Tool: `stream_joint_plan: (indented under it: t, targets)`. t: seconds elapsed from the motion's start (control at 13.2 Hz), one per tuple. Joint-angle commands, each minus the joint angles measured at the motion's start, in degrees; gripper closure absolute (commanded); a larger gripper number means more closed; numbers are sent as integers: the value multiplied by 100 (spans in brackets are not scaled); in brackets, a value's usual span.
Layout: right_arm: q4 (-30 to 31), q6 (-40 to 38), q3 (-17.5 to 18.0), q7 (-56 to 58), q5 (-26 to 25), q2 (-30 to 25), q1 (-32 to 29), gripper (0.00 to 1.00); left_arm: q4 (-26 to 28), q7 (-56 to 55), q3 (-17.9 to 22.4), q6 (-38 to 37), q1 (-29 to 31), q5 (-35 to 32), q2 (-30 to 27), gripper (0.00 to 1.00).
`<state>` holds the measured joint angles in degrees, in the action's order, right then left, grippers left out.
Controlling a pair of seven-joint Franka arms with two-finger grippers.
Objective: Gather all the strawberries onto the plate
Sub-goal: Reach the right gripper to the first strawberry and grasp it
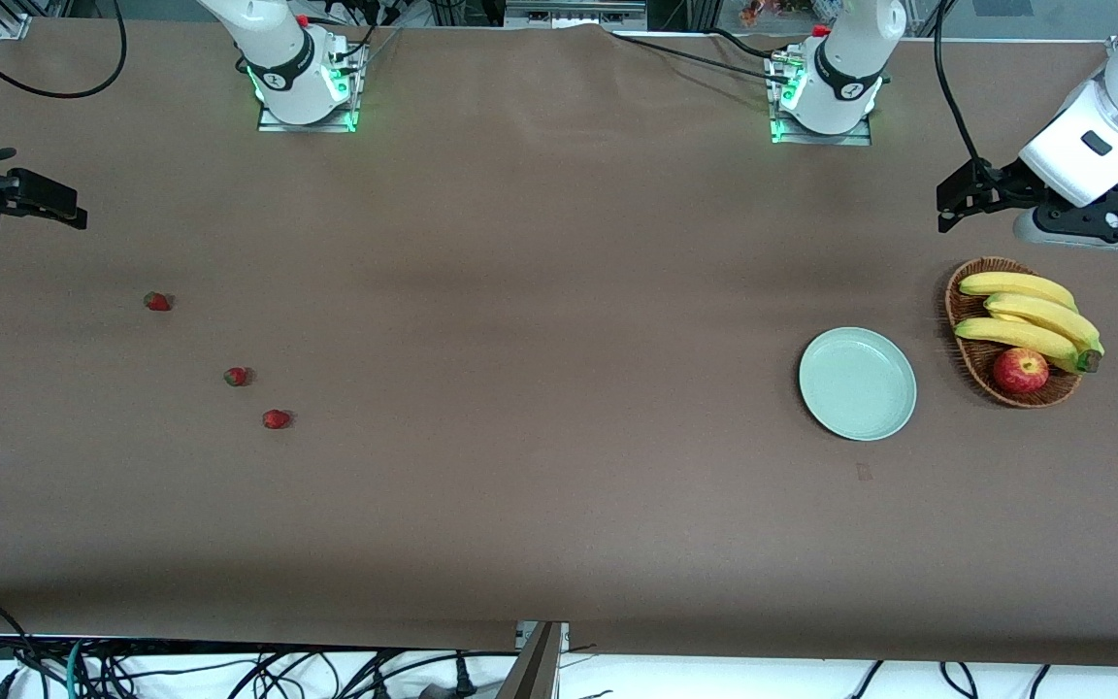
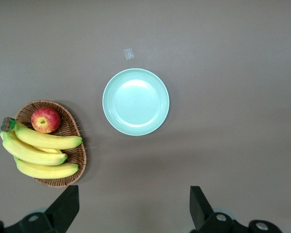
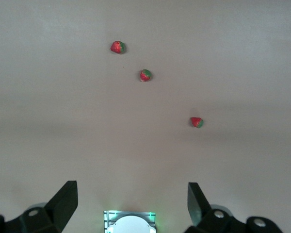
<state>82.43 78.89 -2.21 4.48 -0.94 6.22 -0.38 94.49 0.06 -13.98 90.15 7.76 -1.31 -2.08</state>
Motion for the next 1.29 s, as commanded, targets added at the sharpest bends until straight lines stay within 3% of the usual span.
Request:
stream_joint_plan:
  t: [0.0, 0.38, 0.61, 1.21]
  targets:
    - [-131, -110, 1, 53, -73, 19, 3, 0, -352, -33, -8, -198, -11, 95, 164, 0]
    - [-104, -49, 28, -35, -380, 167, 125, 0, -440, -32, -35, -463, -3, 78, 138, 0]
    - [-78, 91, 28, -35, -372, 510, 240, 0, -834, -24, 0, -339, 6, 78, 392, 0]
    - [98, 399, 19, 35, -310, 1029, 205, 0, -792, 20, -17, -357, -11, 78, 401, 0]
